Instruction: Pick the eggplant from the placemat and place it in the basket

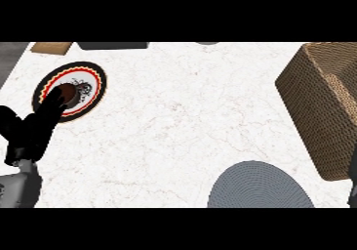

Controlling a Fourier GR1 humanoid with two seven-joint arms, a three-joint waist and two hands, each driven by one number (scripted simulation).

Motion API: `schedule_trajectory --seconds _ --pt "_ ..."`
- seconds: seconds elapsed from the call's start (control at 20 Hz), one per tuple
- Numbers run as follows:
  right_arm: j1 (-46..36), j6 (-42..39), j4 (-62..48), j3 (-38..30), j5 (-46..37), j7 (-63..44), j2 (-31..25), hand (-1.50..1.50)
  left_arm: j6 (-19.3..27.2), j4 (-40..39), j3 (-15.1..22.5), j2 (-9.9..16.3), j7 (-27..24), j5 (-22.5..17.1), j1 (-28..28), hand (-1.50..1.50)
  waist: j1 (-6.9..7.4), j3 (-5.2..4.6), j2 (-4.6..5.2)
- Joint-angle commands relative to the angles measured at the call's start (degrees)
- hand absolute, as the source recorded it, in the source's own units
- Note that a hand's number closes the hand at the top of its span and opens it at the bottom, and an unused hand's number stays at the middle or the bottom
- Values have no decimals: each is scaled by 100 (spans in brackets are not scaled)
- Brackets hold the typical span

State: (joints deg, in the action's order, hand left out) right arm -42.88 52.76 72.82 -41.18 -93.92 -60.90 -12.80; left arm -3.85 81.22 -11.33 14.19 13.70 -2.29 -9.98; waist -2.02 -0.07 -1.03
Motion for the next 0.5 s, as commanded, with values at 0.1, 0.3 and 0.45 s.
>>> schedule_trajectory --seconds 0.1,0.3,0.45 --pt "1214 -629 2540 339 583 -168 1154 -150 34 27 -62 21 -87 21 129 0 -101 -2 -31" --pt "2396 -1261 3720 986 1220 -301 1261 -150 -6 75 -145 133 203 -84 -33 0 -143 0 -47" --pt "3397 -1531 4577 1557 1559 -483 1271 -150 41 -31 -101 73 132 -25 -80 0 -175 -3 -28"
